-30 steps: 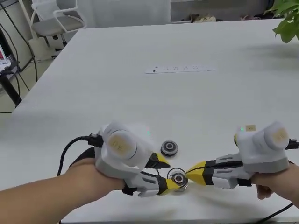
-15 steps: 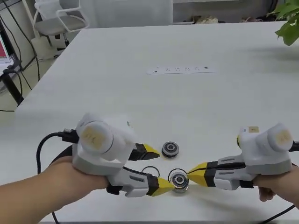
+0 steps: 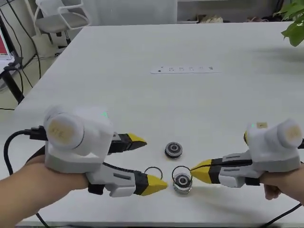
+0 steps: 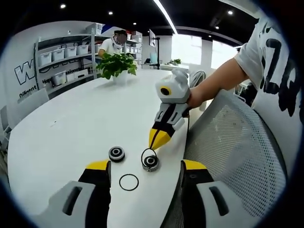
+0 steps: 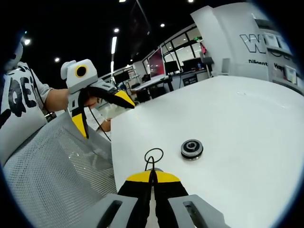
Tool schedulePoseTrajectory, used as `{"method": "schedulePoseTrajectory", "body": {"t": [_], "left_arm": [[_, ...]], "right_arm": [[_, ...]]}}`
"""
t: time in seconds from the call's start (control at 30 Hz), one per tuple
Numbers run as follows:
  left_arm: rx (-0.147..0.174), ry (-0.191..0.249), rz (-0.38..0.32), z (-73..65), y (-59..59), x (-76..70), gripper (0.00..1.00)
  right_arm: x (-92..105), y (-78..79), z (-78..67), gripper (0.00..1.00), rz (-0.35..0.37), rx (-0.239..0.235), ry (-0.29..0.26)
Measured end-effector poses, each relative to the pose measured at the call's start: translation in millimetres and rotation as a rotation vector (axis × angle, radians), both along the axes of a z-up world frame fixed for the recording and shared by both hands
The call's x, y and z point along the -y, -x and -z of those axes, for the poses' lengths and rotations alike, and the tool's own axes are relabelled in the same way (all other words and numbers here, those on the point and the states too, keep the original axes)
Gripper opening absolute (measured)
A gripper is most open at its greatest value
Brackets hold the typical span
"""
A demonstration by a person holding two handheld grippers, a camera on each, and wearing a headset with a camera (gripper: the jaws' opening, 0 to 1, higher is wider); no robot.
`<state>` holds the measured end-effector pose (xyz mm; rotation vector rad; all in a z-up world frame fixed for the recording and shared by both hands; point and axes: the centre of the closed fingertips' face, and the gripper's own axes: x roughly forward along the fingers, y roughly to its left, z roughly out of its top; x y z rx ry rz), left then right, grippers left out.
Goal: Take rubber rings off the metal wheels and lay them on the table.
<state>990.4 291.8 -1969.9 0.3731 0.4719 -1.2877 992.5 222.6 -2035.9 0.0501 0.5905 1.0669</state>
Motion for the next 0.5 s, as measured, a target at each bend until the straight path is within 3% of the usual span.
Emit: {"method": "schedulePoseTrajectory", "body": {"t": [0.5], "left_arm": [[0.016, 0.023, -0.068, -9.5, -7.7, -23.8, 0.68]], "right_arm": [[-19.6, -15.3, -24.4, 0.0, -0.03, 0.036, -0.027]]}}
